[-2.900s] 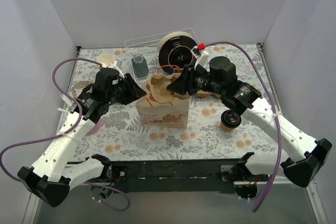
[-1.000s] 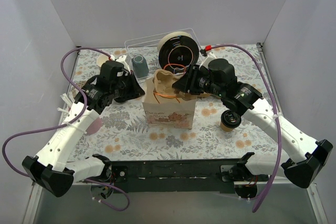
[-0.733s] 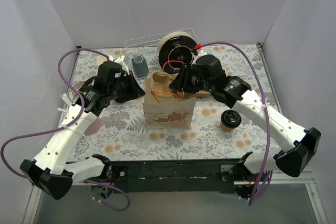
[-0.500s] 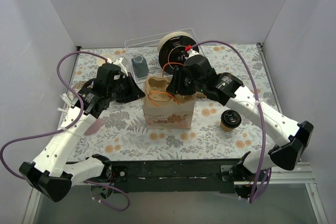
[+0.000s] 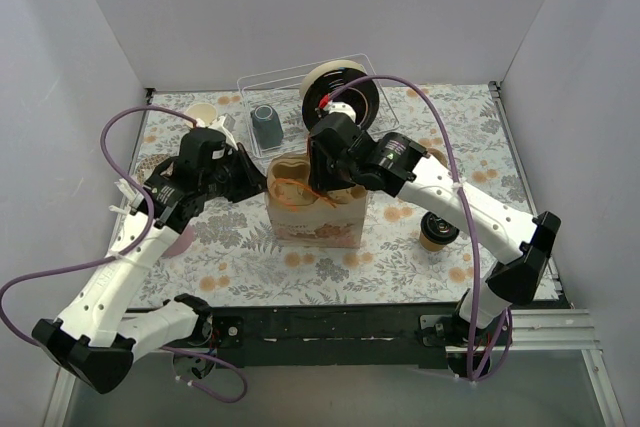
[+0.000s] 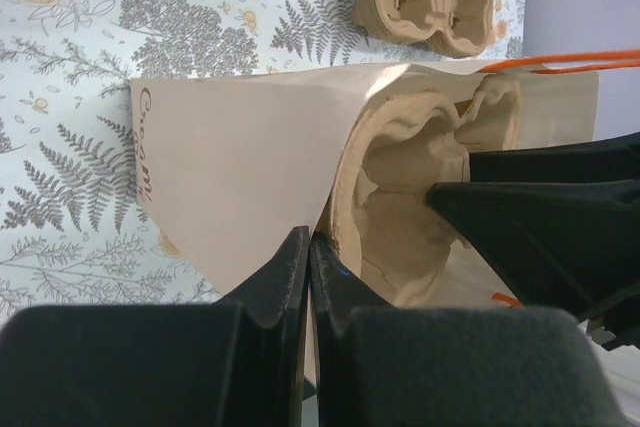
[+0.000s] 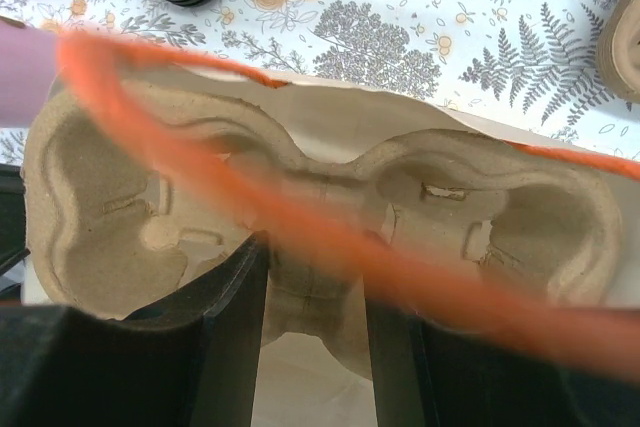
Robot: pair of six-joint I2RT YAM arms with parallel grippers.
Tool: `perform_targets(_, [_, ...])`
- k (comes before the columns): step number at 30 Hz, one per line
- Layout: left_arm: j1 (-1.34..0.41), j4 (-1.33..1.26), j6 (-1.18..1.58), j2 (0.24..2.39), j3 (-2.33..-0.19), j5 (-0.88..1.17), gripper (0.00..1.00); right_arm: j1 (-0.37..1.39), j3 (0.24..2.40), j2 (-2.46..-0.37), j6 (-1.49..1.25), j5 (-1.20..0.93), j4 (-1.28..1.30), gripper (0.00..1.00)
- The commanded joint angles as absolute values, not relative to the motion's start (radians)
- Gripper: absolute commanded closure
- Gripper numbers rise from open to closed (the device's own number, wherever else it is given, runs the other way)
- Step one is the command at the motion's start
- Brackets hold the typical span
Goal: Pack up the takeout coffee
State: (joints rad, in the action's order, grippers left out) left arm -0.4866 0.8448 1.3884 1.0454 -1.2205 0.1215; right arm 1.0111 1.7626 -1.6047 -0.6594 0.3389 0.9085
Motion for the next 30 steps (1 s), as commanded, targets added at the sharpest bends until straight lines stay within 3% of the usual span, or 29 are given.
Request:
perform_targets(1, [-0.485,0.864,1.427,1.002,-1.215,0.091,1.0,1.02,1.735,-1.571,-0.69,0.368,0.894,0.73])
perform_targets(9, [-0.485,0.864,1.448,0.973,-1.189,0.115,1.0,1.031,1.848,-1.66,-0.742,0.477,1.023,0.75])
perform_targets(30, [-0.486,0.815,1.471,0.905,-1.123,0.233,1.0,1.057,1.689,-1.709,-0.762,0.526,0.937,0.76])
